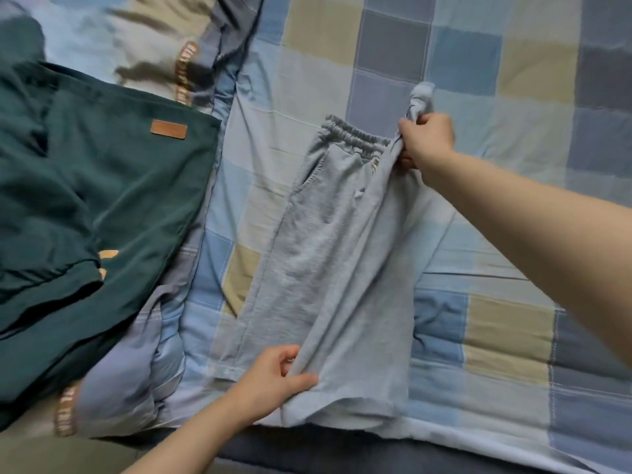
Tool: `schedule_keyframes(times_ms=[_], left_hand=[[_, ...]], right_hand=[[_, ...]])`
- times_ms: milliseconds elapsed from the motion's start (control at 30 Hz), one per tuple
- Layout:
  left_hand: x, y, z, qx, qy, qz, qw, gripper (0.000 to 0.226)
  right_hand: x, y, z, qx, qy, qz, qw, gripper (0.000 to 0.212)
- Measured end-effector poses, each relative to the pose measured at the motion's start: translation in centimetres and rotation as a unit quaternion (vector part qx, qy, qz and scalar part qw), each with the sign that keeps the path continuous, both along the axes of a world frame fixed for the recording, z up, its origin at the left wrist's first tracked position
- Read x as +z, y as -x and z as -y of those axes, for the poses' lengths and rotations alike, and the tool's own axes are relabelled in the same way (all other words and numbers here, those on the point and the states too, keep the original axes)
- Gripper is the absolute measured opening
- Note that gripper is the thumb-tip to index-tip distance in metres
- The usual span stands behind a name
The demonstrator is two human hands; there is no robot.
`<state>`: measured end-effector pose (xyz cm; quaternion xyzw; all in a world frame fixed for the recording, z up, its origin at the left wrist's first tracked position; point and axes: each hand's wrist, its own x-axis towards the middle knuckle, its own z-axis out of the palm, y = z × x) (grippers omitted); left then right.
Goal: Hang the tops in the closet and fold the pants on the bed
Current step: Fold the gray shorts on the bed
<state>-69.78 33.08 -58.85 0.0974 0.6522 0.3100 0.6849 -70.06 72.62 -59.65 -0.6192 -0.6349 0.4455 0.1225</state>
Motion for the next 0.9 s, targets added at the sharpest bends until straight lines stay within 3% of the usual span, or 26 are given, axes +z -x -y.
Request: schedule_keyframes(times_ms=[100, 167, 267, 433, 567, 667, 767, 900], left_hand=[[-2.2, 3.7, 4.1, 0.046, 0.066, -0.164, 0.983, 0.013], [-3.7, 5.8, 6.8, 0.052, 0.084, -0.234, 0.967, 0.009], [-5.2, 7.2, 9.5, 0.058, 0.089, -0.263, 0.959, 0.010], [-6.6, 7.1, 11.2, 0.071, 0.105, -0.260, 0.957, 0.015], [-7.4, 6.7, 11.1, 0.020, 0.130, -0.299, 0.945, 0.019], [-7.3, 6.3, 10.8, -0.042, 0.160, -0.334, 0.928, 0.023], [-6.7, 5.9, 10.1, -0.049, 0.120, -0.365, 0.922, 0.036], [-6.8, 6.3, 8.1, -0.034, 0.100, -0.377, 0.920, 0.033]], right_hand=[[-2.2, 4.8, 2.9, 0.038, 0.050, 0.015, 0.998, 0.017], [-4.0, 7.1, 4.7, 0.045, 0.065, 0.039, 0.996, 0.028], [-4.9, 9.2, 5.4, 0.071, -0.003, 0.105, 0.992, 0.032], [-4.6, 11.6, 5.1, 0.169, -0.065, 0.128, 0.975, 0.014], [-4.4, 12.2, 7.0, 0.271, 0.004, 0.059, 0.961, 0.006], [-4.3, 10.2, 8.3, 0.202, -0.018, -0.010, 0.979, 0.020], [-3.8, 4.1, 11.3, 0.121, -0.118, 0.019, 0.985, 0.027], [-5.1, -7.9, 17.8, 0.013, -0.065, 0.091, 0.994, 0.020]])
